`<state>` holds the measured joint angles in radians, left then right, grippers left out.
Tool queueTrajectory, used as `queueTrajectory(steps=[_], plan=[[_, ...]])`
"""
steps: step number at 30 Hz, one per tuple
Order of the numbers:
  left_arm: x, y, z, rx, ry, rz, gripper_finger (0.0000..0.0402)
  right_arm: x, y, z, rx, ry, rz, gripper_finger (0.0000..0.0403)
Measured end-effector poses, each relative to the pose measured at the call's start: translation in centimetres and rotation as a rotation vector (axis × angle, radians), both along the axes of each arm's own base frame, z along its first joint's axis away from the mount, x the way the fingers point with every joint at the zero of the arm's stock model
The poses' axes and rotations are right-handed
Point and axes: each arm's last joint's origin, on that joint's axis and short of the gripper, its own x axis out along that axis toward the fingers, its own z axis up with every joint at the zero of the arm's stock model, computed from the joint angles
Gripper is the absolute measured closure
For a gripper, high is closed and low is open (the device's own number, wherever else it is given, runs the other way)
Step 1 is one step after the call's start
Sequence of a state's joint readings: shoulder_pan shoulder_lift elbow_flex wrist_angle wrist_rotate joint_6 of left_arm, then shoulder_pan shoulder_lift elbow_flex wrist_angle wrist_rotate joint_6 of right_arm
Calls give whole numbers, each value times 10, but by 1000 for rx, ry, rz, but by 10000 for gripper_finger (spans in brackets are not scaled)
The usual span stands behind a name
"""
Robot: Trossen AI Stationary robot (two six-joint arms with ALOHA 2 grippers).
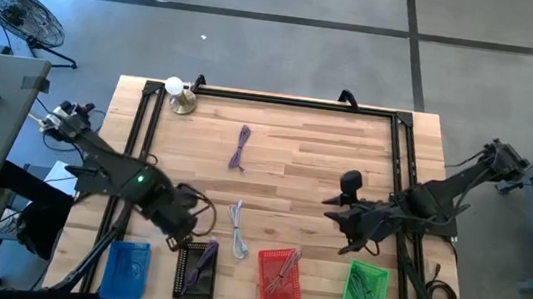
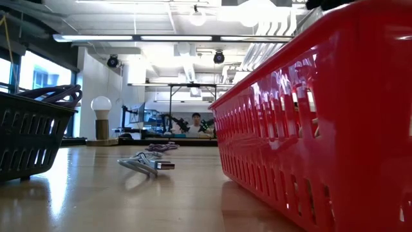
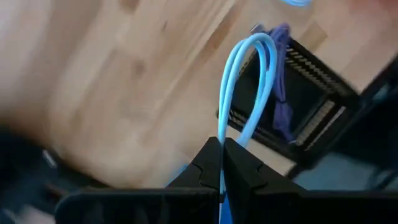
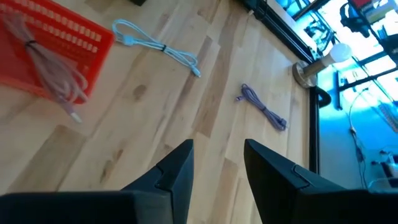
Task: Pick & Place USB Port
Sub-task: Put the right white charger cable into the blue bin
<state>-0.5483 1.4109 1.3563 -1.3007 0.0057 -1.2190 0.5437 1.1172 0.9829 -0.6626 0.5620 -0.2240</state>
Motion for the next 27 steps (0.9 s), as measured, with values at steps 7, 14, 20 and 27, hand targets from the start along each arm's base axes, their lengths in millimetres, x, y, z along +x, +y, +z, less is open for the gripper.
queueTrajectory(steps=[7, 14, 20, 27], plan=[[-13, -28, -12, -21, 131, 424, 401, 7, -10, -15, 0, 27, 14, 270], [-37, -65, -34, 38, 473, 723, 401, 13, -12, -32, -1, 16, 115, 270], [-32, -84, -55, 81, 509, 718, 401, 13, -11, -35, 3, 25, 165, 270], [-32, -96, -70, 91, 671, 737, 401, 13, -10, -35, 34, 35, 189, 270]])
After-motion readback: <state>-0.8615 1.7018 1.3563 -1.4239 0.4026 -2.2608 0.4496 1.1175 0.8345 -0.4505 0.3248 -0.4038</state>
